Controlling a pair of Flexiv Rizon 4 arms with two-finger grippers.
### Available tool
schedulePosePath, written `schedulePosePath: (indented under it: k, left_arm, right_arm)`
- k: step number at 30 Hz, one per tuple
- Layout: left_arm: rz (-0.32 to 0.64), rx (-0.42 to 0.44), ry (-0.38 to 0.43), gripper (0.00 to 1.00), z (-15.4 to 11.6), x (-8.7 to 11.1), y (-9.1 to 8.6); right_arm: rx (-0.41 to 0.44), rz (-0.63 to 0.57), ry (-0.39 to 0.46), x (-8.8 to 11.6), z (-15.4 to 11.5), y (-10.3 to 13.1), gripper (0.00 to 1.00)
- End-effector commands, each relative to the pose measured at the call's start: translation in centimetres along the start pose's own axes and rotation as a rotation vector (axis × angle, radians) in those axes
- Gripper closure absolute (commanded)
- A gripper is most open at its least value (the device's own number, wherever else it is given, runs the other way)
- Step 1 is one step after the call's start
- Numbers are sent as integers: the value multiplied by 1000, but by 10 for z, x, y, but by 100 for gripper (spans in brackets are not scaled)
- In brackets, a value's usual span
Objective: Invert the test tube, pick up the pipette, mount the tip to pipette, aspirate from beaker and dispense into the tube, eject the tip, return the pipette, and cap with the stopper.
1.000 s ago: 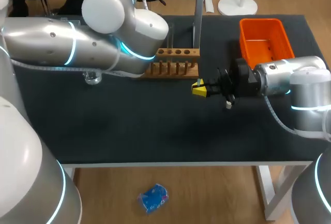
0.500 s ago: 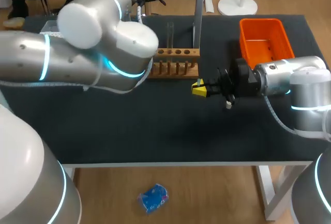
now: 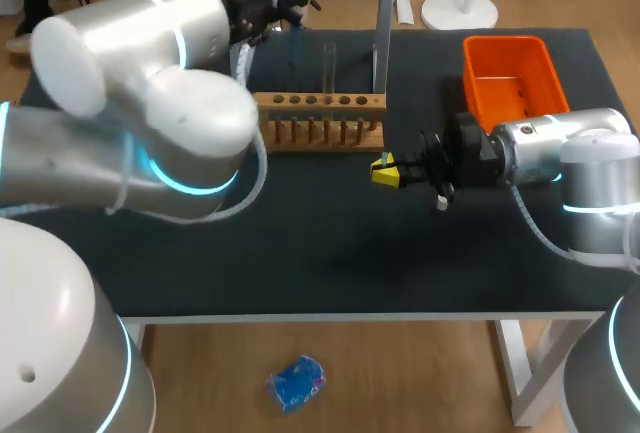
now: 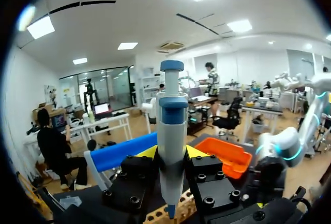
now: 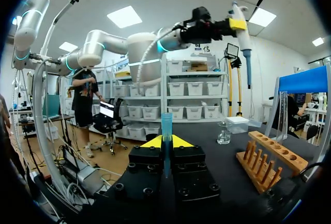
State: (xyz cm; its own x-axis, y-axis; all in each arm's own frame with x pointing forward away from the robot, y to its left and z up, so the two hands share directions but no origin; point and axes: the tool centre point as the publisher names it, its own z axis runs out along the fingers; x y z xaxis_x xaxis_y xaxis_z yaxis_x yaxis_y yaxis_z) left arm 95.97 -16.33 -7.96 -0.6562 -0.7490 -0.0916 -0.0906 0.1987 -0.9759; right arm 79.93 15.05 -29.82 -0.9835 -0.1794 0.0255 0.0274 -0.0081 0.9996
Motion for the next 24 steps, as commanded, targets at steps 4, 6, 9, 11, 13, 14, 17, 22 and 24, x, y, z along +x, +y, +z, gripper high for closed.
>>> schedulePosePath:
  k: [4, 6, 9, 11, 13, 14, 17, 22, 24]
  left_arm:
    - [40, 116, 515, 100, -67, 30, 4]
    - [56, 119, 561, 100, -69, 40, 4]
    - [48, 116, 613, 100, -70, 52, 4]
    - [53, 104, 632, 100, -69, 59, 5]
    - [59, 104, 641, 100, -68, 66, 5]
    - [58, 113, 664, 100, -68, 70, 5]
    - [64, 115, 696, 100, -64, 78, 5]
    - [91, 95, 715, 100, -54, 94, 3]
    - [88, 93, 730, 100, -51, 100, 3]
  right_arm:
    - [2, 0, -1, 0, 0, 0, 100]
    - [2, 0, -1, 0, 0, 0, 100]
    - [2, 0, -1, 0, 0, 0, 100]
    - [2, 0, -1, 0, 0, 0, 100]
    - [2, 0, -1, 0, 0, 0, 100]
    - [2, 0, -1, 0, 0, 0, 100]
    - [2, 0, -1, 0, 0, 0, 100]
    - [2, 0, -1, 0, 0, 0, 100]
    - [2, 0, -1, 0, 0, 0, 100]
